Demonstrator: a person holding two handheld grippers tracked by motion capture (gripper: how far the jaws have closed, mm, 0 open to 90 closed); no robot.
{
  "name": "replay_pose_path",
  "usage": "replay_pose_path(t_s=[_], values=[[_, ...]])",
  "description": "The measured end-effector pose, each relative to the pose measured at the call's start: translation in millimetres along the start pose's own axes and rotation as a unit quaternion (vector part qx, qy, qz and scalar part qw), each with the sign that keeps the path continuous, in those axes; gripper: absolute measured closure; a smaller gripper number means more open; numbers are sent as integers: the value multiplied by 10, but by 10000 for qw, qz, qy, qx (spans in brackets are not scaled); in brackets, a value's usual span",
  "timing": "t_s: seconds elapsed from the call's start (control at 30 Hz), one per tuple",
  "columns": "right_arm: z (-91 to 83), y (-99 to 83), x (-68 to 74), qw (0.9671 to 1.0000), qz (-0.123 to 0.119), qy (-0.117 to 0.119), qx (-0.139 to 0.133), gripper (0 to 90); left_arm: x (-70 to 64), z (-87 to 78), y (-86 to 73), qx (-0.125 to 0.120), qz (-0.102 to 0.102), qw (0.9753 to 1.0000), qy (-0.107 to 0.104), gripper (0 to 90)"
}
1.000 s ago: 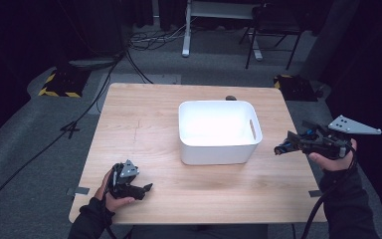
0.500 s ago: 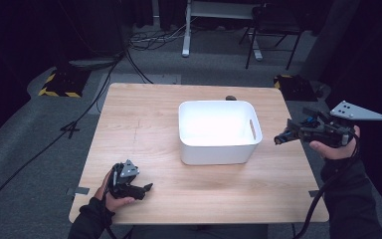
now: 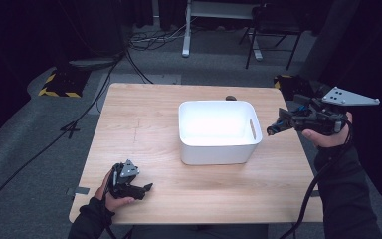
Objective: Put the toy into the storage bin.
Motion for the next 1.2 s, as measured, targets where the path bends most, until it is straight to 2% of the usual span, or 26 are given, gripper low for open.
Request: replay_pose_path(t_s=[0.27, 0.37, 0.4, 0.63, 0.8, 0.87, 1.2], values=[[199, 82, 130, 9997, -100, 205, 33, 245, 11, -2, 0, 1, 57, 10000, 23, 155], [291, 111, 198, 9995, -106, 313, 16, 245, 0, -1, -1, 2, 8, 10000, -4, 155], [319, 119, 215, 9993, -117, 344, 1, 245, 11, -3, 0, 0, 62, 10000, 27, 155], [609, 144, 364, 9980, -177, 594, 98, 245, 1, -1, 0, -7, 17, 10000, 8, 155], [816, 117, 446, 9966, -146, 785, 195, 245, 6, -2, 1, -9, 43, 10000, 23, 155], [903, 92, 468, 9962, -182, 802, 284, 245, 0, -1, 0, -7, 15, 10000, 8, 156], [1248, -19, 534, 9943, -8, 966, 445, 245, 0, -1, 0, 0, 1, 10000, 11, 155]])
Point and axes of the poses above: each handheld gripper's, and its own axes: z roughly forward along the jaws, y roughly out of its top, x roughly to its left, the point moved 8 cm from there along z, roughly forward along the jaws, and after that the axes turned 11 degrees about y, right-handed, at the moved point
